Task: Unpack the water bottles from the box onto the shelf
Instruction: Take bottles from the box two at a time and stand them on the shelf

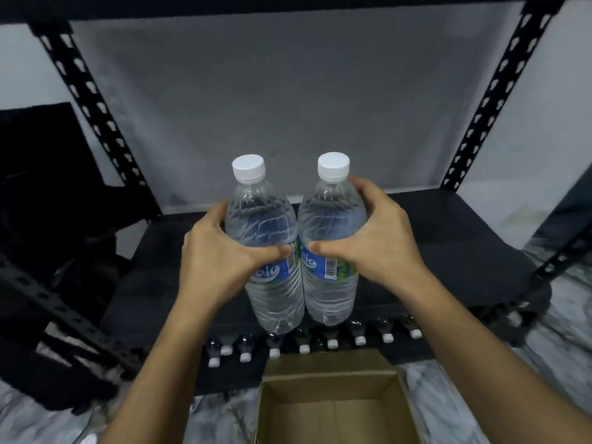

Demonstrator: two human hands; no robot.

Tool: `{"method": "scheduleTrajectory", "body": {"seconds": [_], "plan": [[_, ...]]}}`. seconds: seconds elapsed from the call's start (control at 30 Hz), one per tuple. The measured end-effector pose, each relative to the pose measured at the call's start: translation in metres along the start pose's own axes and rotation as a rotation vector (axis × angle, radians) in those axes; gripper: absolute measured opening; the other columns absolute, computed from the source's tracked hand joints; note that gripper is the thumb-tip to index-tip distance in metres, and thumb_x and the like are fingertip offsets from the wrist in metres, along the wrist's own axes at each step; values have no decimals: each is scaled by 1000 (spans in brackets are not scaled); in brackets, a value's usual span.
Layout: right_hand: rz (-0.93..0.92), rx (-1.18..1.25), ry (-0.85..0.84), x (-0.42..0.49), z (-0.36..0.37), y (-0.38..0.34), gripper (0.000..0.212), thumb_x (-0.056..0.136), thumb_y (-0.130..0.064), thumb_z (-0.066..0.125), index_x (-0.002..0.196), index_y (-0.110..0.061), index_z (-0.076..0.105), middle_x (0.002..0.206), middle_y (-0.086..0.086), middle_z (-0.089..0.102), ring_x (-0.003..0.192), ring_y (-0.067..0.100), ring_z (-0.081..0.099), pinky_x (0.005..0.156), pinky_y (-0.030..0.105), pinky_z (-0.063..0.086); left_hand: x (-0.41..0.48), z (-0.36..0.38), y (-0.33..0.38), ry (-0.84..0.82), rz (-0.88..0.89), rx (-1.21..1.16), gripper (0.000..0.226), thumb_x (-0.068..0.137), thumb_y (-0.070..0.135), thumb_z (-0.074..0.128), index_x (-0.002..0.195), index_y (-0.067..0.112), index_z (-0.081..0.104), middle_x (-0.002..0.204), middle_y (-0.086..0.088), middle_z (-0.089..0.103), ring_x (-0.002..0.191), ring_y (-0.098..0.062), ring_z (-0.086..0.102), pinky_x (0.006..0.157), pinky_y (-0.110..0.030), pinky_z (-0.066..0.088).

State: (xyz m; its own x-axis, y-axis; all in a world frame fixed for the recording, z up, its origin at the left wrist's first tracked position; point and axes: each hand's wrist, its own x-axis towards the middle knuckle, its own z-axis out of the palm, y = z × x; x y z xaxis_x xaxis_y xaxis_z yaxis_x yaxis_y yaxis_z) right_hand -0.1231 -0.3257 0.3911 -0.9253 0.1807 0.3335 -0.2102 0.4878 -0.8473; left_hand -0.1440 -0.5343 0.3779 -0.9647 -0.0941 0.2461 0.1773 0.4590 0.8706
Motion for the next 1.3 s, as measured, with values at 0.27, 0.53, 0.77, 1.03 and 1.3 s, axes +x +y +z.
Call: {"method": "scheduleTrajectory", "body": {"seconds": [0.27,0.53,0.77,1.03,1.3], "plan": [[68,-26,93,58,8,43,89,45,-31,93,126,-23,57,106,-12,69,95,4,67,82,29,58,59,48,-9,-30,40,76,81,34,61,86,107,31,65,97,11,75,90,-16,73,80,-42,62],[28,-10,16,74,9,51,60,54,-22,92,100,-38,57,91,-21,68,84,-9,66,71,20,58,73,58,-18,-18,27,97,76,44,53,92,112,34,63,98,12,75,93,-16,73,81,-40,61],[-24,51,-31,63,7,63,83,57,-32,91,118,-54,40,116,-22,62,110,2,61,95,35,54,60,61,-15,-23,33,128,73,52,51,91,113,41,54,103,17,71,97,-13,69,84,-38,59],[-2,91,-9,52,14,87,110,51,-58,85,143,-37,29,143,-12,44,131,8,47,103,40,48,45,67,-22,-5,55,35,89,58,52,90,132,42,41,112,27,62,108,-2,65,90,-32,56],[70,172,-14,9,37,136,107,56,-34,92,141,-34,28,138,-13,44,122,-1,48,88,3,41,14,97,-84,-21,-1,-174,101,54,45,92,137,35,35,139,11,51,120,0,56,101,-34,52]]}}
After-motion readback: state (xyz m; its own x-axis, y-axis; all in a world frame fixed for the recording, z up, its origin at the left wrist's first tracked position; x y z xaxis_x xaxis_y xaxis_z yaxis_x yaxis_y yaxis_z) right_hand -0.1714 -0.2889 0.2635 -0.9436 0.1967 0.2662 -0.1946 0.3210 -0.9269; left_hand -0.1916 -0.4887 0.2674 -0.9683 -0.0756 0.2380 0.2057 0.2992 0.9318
